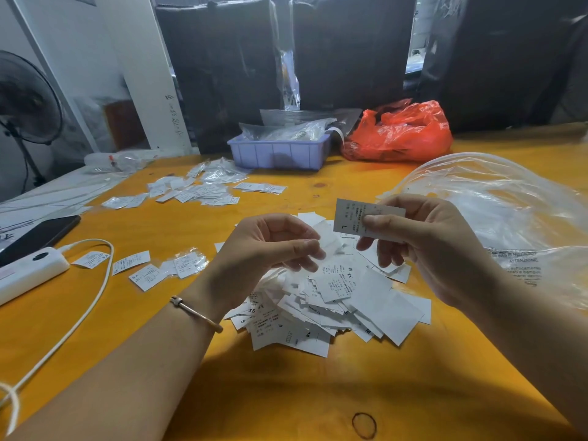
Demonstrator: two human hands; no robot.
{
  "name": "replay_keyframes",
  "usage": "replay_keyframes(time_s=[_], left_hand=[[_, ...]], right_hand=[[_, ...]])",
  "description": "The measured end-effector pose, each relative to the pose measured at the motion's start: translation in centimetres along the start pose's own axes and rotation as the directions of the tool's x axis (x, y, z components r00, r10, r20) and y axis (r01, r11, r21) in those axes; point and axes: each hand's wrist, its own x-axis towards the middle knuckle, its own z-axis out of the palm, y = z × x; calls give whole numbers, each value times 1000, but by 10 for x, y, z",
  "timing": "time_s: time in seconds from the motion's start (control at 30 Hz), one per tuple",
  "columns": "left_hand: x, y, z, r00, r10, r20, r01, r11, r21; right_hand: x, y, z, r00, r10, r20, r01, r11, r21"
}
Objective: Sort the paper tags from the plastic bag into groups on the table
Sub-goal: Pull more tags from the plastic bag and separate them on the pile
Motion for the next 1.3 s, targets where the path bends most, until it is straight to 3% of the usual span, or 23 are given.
replay_keyframes(time_s=[0.5,0.8,1.3], left_hand=[[1,0,1,1000,-5,-4,5,1000,7],[2,-1,1,1000,-2,-5,2,999,49],[2,-4,9,998,11,62,-20,991,136]], right_hand=[[0,-1,0,999,-18,30,20,995,-98],[0,-2,-1,983,109,149,-81,980,-184],[-2,-1,5,960,162,227,-108,966,-235]])
